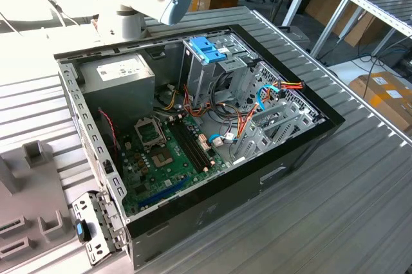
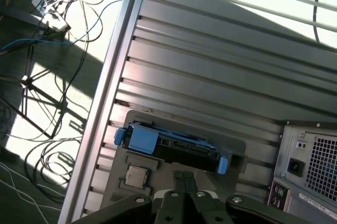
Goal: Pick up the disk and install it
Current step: 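Pick up the disk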
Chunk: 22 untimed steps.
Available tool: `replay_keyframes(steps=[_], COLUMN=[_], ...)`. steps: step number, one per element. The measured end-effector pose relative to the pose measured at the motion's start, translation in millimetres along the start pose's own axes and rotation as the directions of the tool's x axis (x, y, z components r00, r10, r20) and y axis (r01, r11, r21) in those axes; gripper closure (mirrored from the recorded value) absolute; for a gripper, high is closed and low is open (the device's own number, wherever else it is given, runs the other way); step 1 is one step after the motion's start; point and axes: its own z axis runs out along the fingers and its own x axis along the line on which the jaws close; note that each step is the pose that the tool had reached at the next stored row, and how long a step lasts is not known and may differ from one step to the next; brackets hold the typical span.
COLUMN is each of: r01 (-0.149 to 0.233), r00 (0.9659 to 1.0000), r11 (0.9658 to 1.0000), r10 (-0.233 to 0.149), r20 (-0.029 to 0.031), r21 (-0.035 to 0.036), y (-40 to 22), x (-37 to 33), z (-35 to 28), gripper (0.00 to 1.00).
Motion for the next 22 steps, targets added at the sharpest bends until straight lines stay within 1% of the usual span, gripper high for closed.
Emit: replay_keyframes(steps=[16, 22], r01=[0.034, 0.052], r00=[0.9994, 0.9986], r11=[0.9994, 0.9986], r10=[-0.034, -0.052], r20=[-0.0019, -0.0028], r21=[-0.001, -0.0016], y=[0.0, 0.0], x=[0.0, 0.0], z=[0.0, 0.0], gripper=[0.89, 0.89])
